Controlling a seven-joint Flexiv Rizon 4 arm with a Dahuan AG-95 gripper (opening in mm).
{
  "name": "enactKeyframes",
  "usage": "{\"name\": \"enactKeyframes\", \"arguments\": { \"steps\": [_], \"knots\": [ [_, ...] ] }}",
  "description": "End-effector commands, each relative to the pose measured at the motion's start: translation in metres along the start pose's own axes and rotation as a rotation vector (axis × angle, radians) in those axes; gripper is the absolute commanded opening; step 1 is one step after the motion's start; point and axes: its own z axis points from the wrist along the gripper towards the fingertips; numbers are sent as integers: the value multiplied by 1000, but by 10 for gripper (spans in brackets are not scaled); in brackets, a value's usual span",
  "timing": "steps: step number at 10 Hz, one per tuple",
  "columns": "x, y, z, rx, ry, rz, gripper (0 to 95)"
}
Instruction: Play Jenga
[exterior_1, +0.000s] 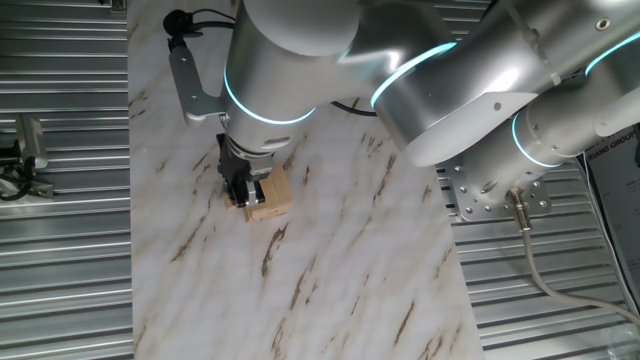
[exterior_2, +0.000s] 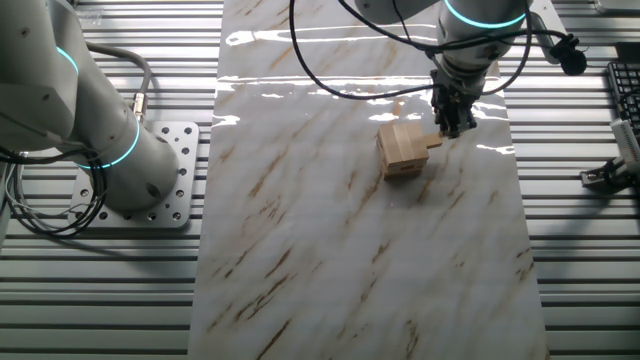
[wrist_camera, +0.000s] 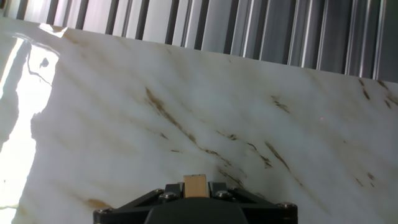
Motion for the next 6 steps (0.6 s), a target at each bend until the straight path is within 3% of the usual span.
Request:
{"name": "enactKeyframes", "arguments": {
  "steps": [1, 6],
  "knots": [
    [1, -1, 3, 2, -1, -2, 190],
    [2, -1, 8, 5, -4, -3, 190]
  ]
}}
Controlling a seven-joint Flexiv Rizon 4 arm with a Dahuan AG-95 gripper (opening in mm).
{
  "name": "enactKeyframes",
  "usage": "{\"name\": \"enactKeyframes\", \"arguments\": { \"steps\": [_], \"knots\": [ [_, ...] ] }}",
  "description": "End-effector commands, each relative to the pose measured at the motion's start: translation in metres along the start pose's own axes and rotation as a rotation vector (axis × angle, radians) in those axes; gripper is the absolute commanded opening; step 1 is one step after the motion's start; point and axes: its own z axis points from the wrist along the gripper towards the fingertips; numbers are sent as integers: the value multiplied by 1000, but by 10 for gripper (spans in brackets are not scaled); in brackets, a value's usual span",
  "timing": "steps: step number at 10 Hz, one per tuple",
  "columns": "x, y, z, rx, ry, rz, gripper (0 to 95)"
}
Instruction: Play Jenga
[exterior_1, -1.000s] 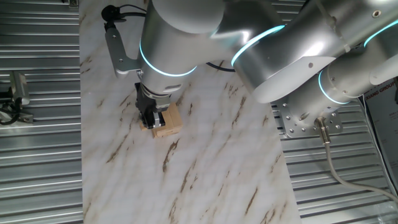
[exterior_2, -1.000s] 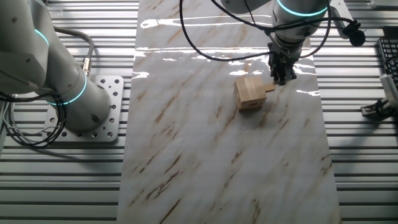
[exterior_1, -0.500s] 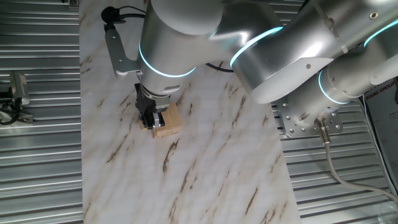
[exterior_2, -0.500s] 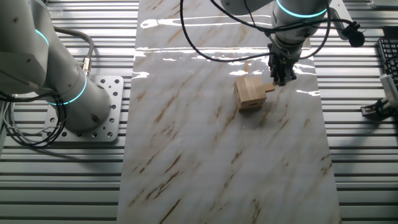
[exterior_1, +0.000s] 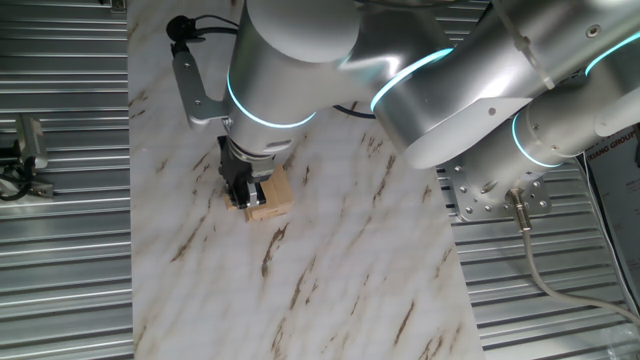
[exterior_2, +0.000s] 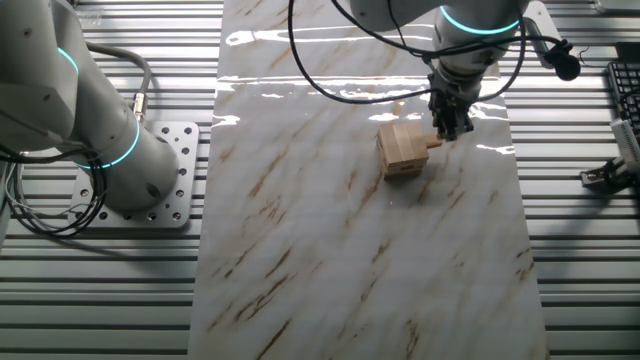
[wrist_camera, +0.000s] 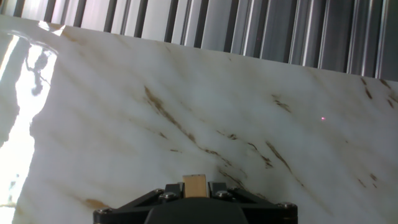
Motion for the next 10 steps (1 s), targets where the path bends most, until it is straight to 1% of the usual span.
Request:
{"name": "enactKeyframes", "arguments": {
  "steps": [1, 8, 9, 10],
  "knots": [
    [1, 0, 0, 0, 1, 1, 190],
    [2, -1, 4, -5, 0, -11, 190],
    [2, -1, 5, -6, -2, -13, 380],
    [2, -1, 5, -6, -3, -13, 380]
  ]
}}
